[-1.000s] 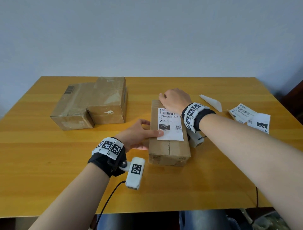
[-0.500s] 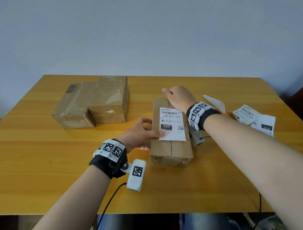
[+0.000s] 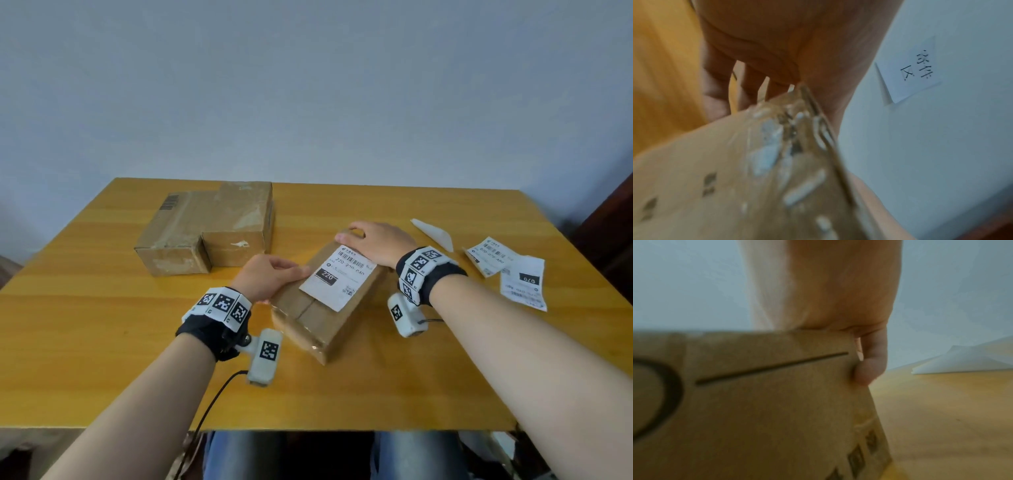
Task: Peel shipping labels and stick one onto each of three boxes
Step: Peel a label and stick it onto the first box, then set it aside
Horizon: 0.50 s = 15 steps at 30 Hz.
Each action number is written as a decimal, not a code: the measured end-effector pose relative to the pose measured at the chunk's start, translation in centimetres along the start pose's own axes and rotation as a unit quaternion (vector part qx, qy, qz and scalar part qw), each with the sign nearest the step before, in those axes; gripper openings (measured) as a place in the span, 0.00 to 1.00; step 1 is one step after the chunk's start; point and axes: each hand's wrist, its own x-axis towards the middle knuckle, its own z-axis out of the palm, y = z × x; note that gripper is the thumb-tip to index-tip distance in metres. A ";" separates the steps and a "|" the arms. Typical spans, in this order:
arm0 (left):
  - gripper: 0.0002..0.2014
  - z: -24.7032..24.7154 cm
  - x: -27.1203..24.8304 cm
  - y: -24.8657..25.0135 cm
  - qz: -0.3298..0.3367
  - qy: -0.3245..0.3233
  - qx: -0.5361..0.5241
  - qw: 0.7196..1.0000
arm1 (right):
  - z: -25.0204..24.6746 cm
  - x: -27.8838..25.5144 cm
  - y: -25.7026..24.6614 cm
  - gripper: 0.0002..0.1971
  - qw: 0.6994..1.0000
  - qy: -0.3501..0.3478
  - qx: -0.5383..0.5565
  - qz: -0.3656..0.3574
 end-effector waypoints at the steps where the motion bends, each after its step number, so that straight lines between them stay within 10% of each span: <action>1: 0.19 -0.5 -0.2 -0.1 0.009 0.019 0.010 1.000 | -0.1 -0.4 -0.1 0.43 1.000 -0.002 -0.002 0.001; 10: 0.14 -3.5 -1.3 -0.4 -0.010 0.168 -0.033 0.985 | -1.0 -2.6 0.3 0.23 0.997 0.042 0.030 0.065; 15: 0.10 -2.2 -2.0 0.0 0.005 0.085 -0.090 0.992 | -2.1 -3.9 0.7 0.27 0.989 0.029 -0.049 0.136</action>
